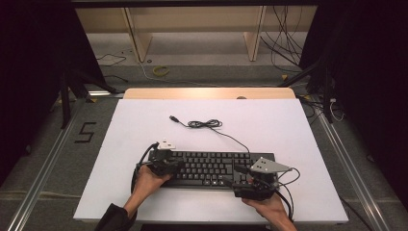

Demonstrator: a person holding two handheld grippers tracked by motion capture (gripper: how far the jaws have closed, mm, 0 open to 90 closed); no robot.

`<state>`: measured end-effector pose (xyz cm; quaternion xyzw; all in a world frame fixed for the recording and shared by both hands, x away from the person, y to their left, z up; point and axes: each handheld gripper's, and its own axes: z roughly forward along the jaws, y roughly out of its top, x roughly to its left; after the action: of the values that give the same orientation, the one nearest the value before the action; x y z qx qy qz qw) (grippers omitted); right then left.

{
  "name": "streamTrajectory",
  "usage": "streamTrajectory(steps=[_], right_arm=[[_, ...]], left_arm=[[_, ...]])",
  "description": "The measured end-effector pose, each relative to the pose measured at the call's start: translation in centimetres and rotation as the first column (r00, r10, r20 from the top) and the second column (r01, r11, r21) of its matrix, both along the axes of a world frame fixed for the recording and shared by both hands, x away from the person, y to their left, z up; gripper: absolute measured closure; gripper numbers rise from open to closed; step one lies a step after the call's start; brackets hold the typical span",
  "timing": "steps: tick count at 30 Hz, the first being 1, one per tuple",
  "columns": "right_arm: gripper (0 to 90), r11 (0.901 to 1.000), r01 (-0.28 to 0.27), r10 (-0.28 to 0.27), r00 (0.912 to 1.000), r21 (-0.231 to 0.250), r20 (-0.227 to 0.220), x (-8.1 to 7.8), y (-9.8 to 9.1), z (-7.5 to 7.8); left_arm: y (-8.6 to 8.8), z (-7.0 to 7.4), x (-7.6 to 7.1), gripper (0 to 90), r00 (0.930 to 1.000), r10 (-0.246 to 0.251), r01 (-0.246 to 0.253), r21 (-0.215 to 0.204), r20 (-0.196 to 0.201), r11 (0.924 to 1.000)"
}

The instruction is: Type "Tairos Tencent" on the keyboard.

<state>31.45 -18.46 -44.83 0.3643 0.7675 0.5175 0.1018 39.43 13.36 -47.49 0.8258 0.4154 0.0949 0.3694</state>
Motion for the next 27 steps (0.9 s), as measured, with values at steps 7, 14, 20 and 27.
streamTrajectory(steps=[7, 14, 20, 27], right_arm=[[32.7, 1.0, 0.004, -0.004, 1.0, 0.001, 0.0, 0.0, 0.0, 0.0], [32.5, 0.9999, 0.009, -0.009, 1.0, 0.006, 0.001, 0.1, -0.2, 0.1], [32.3, 0.9999, 0.014, -0.014, 0.9999, 0.008, 0.003, 0.1, -0.3, 0.1], [32.1, 0.9999, 0.016, -0.016, 0.9999, 0.005, 0.002, 0.2, -0.4, 0.1]], left_arm=[[-0.1, 0.0, -0.1, 89.6, 1.0, -0.006, 0.006, -0.004, 0.002, 1.0], [0.1, 0.4, -0.1, 85.3, 1.0, 0.007, -0.007, -0.033, -0.004, 0.9994], [0.8, 1.1, -0.2, 80.1, 0.9999, 0.013, -0.013, -0.08, -0.002, 0.9967], [1.4, 1.7, -0.3, 66.8, 1.0, -0.004, 0.003, -0.157, -0.008, 0.9876]])
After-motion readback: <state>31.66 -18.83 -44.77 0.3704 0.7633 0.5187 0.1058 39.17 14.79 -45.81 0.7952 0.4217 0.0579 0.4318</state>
